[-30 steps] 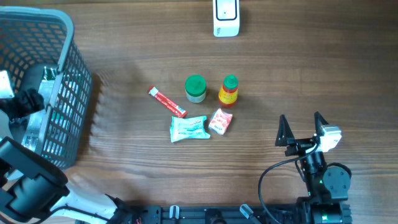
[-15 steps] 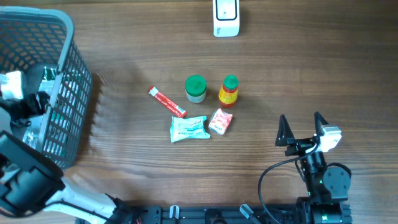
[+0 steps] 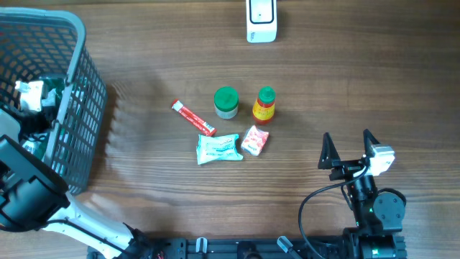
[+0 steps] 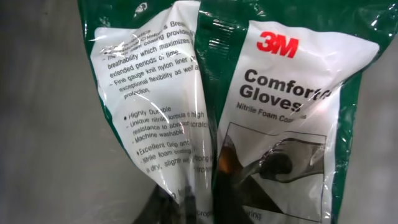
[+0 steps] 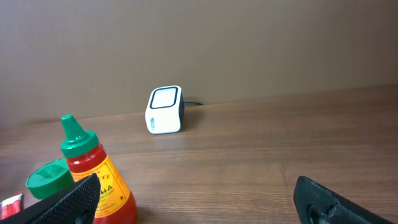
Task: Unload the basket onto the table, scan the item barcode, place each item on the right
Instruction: 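Swing the gloves pack over and drop it right of the sauce bottle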
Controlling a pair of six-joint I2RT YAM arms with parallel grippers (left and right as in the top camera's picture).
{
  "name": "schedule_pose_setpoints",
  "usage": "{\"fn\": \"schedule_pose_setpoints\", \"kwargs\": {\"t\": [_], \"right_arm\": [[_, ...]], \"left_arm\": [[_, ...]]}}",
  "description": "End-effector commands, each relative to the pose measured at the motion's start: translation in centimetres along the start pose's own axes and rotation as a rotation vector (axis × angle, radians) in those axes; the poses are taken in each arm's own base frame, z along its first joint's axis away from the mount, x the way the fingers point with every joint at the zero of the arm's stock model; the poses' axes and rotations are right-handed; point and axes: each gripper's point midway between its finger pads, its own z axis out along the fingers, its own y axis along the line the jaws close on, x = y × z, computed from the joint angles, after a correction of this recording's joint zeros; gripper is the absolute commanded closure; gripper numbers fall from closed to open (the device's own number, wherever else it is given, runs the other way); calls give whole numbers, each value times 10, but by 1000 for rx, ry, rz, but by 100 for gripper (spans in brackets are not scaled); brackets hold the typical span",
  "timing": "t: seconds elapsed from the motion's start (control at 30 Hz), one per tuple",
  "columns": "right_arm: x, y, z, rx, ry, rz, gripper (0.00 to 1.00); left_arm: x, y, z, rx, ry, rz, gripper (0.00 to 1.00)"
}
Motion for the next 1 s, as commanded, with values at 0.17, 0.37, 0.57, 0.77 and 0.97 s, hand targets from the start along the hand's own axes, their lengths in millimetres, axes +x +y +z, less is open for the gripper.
{"fn": "schedule_pose_setpoints", "kwargs": {"t": [0.17, 0.37, 0.57, 0.77, 0.97], "right_arm": [[-1, -1, 0, 7, -7, -13, 0], [-1, -1, 0, 7, -7, -13, 0], [-1, -1, 0, 7, -7, -13, 0], [-1, -1, 0, 7, -6, -13, 0], [-1, -1, 0, 7, -7, -13, 0]], "left_arm": [[-16, -4, -26, -38, -60, -147, 96], [-99, -13, -132, -60, -411, -246, 96], [-135, -31, -233, -117, -661, -275, 96], [-158, -88, -326, 53, -908, -269, 96], [-153, -180, -375, 517, -892, -385, 96]]}}
